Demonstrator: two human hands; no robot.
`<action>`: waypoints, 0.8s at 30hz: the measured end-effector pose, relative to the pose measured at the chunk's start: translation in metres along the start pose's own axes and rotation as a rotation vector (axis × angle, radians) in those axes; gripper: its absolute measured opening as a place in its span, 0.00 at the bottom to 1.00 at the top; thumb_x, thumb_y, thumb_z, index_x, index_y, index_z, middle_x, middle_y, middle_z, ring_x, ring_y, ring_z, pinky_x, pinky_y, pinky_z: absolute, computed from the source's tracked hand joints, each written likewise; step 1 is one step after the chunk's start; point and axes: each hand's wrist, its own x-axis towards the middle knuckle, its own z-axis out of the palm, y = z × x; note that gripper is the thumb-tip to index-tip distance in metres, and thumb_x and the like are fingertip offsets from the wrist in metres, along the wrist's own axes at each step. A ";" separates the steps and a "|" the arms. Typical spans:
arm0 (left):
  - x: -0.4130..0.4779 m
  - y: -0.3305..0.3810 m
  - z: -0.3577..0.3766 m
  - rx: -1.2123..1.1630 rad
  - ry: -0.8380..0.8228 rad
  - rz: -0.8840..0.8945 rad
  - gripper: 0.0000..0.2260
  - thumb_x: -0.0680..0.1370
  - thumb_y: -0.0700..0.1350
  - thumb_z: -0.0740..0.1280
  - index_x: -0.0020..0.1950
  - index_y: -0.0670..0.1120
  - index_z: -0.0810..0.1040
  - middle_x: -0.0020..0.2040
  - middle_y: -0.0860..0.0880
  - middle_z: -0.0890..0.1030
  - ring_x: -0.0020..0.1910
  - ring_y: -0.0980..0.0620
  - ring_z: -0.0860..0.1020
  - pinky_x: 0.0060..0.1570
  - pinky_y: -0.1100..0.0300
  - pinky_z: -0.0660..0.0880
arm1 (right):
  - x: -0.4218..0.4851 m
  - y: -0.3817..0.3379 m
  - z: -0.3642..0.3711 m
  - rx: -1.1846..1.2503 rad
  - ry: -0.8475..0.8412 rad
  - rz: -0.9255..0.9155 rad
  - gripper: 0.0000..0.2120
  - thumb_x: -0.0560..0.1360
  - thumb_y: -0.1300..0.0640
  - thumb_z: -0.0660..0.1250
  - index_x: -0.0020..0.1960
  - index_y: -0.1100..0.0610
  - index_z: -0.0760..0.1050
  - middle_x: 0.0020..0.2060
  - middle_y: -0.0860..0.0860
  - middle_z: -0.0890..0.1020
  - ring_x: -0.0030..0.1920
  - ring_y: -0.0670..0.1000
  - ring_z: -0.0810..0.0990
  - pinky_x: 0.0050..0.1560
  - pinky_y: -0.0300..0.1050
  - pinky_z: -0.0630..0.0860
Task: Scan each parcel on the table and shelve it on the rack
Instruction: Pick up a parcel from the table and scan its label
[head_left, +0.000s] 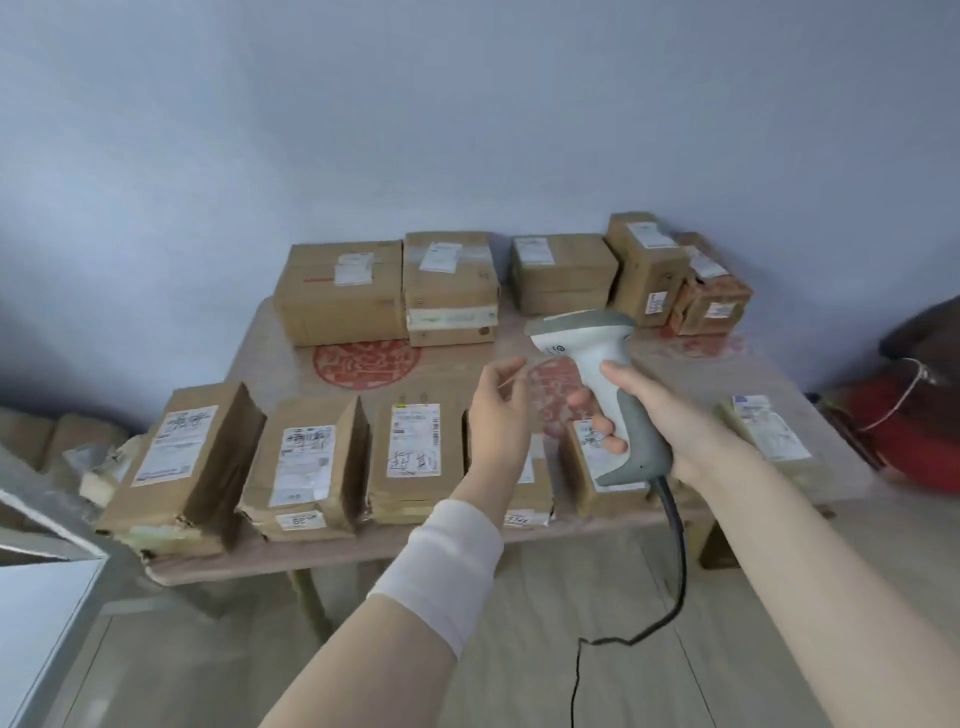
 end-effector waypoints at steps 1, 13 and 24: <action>-0.002 0.000 0.023 -0.001 -0.019 -0.006 0.08 0.80 0.40 0.59 0.56 0.47 0.74 0.48 0.59 0.76 0.47 0.67 0.73 0.39 0.80 0.68 | -0.005 -0.003 -0.023 0.005 0.025 0.004 0.12 0.78 0.53 0.62 0.57 0.59 0.72 0.37 0.54 0.83 0.26 0.48 0.72 0.22 0.40 0.69; 0.028 -0.017 0.231 -0.012 -0.299 -0.129 0.12 0.79 0.41 0.60 0.63 0.44 0.73 0.55 0.52 0.75 0.53 0.57 0.72 0.53 0.64 0.67 | -0.003 -0.030 -0.230 0.033 0.350 -0.018 0.14 0.76 0.52 0.65 0.57 0.59 0.72 0.41 0.58 0.84 0.28 0.49 0.73 0.23 0.40 0.69; 0.056 -0.077 0.355 0.034 -0.424 -0.392 0.23 0.79 0.48 0.63 0.72 0.46 0.62 0.71 0.44 0.67 0.69 0.48 0.68 0.61 0.58 0.64 | 0.030 -0.030 -0.359 0.065 0.462 0.071 0.14 0.79 0.55 0.62 0.62 0.58 0.70 0.47 0.61 0.85 0.25 0.48 0.72 0.22 0.40 0.69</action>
